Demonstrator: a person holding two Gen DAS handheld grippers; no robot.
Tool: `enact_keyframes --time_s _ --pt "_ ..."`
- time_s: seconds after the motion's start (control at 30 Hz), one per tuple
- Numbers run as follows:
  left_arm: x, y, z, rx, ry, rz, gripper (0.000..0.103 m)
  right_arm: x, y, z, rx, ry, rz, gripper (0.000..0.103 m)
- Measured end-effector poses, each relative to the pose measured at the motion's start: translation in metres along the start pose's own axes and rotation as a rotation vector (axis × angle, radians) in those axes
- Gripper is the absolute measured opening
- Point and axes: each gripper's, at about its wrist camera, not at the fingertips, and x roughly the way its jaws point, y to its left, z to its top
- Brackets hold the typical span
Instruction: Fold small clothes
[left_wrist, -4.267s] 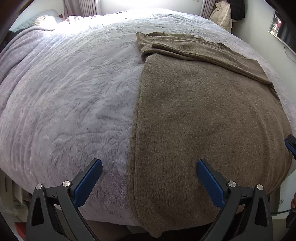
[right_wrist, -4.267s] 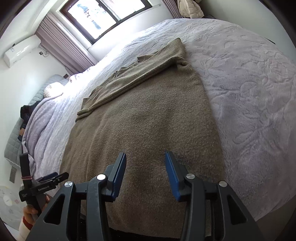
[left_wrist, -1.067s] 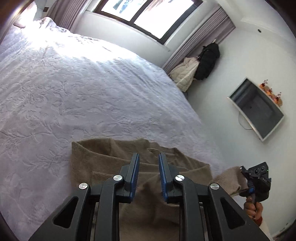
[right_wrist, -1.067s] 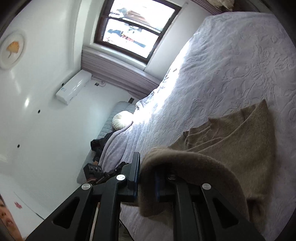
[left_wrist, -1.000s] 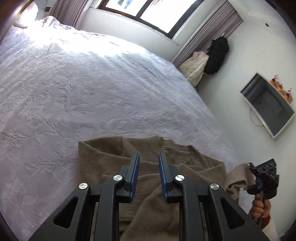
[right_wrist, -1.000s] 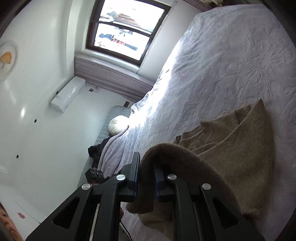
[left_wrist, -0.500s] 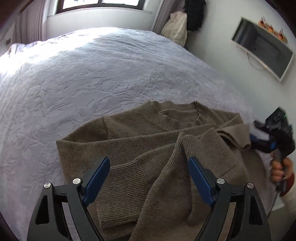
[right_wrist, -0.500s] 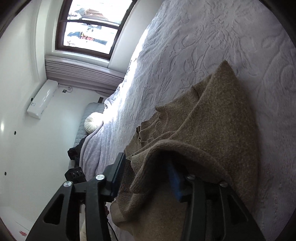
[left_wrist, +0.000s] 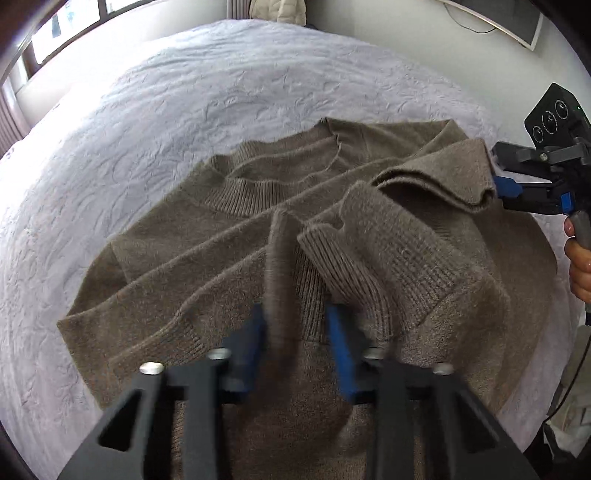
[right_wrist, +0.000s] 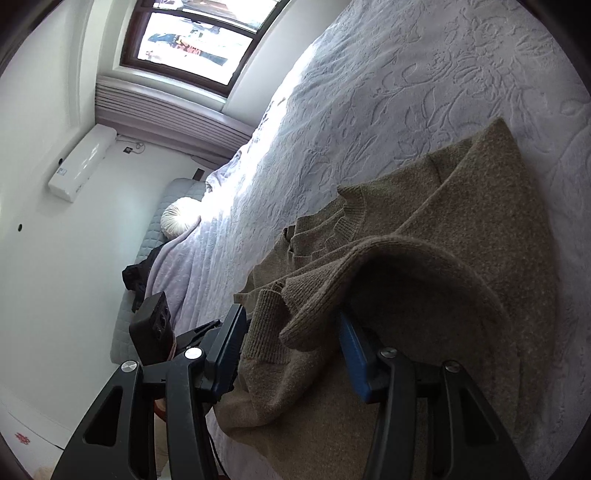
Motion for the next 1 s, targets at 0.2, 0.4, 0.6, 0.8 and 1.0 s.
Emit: enact_keyframes --time_s 0.2,0.4,0.6,0.8,1.0 --pt "-0.034 0.021 -0.004 -0.113 -0.131 0.041 0.012 -0.014 0.016 -0.002 -0.085 -0.077 -0.014 0.008" --pt "-0.047 0.073 0.005 -0.289 -0.208 0.090 0.007 -0.039 0.027 0.027 -0.100 -0.187 -0.024 0.008" --pt "-0.022 0.112 0.009 -0.410 -0.176 0.147 0.007 -0.019 0.017 0.057 -0.089 -0.200 -0.111 0.008" --pt "-0.006 0.128 0.000 -0.485 -0.151 0.047 0.008 0.005 -0.019 0.061 -0.021 -0.142 -0.222 0.013" --pt "0.003 0.127 0.007 -0.415 -0.092 -0.016 0.008 -0.012 0.013 0.047 -0.201 -0.150 -0.275 0.069"
